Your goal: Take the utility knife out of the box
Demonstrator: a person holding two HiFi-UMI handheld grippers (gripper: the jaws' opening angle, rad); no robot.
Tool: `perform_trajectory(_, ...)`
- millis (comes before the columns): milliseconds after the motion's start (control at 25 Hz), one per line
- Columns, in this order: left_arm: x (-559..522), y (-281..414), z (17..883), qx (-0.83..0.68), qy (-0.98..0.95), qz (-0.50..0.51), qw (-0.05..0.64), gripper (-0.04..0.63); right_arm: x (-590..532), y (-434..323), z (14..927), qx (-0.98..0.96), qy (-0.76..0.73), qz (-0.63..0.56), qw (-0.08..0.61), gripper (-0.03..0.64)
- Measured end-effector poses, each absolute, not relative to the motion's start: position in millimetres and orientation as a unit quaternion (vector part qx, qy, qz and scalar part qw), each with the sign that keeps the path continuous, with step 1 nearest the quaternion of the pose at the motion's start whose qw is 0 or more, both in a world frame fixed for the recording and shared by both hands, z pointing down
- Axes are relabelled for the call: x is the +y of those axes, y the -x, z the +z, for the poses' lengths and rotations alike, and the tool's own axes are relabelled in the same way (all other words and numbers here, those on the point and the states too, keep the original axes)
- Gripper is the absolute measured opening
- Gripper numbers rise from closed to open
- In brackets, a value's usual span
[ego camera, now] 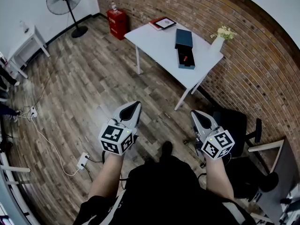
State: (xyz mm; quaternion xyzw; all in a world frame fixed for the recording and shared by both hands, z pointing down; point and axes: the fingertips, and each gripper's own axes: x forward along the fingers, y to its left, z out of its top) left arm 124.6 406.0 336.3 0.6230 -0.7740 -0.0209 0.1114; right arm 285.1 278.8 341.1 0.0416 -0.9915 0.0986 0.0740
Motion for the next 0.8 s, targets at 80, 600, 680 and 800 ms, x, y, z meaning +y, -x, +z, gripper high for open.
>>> perform_trajectory(80, 394, -120, 340, -0.771, -0.626, -0.019, 0.116, 0.008, 267, -281, 346, -0.991, -0.045, 0.102, 0.076, 0.002)
perform_trajectory(600, 260, -58, 357, -0.753, -0.643, -0.006, 0.139, 0.008, 147, -208, 367, -0.987, -0.049, 0.122, 0.087, 0.002)
perform_trajectory(680, 235, -50, 359, -0.749, -0.648, -0.001, 0.142, 0.008, 124, -198, 369, -0.986, -0.052, 0.128, 0.089, 0.002)
perform_trajectory(800, 199, -37, 361, -0.745, -0.651, 0.005, 0.147, 0.008, 92, -187, 376, -0.985, -0.056, 0.139, 0.091, 0.002)
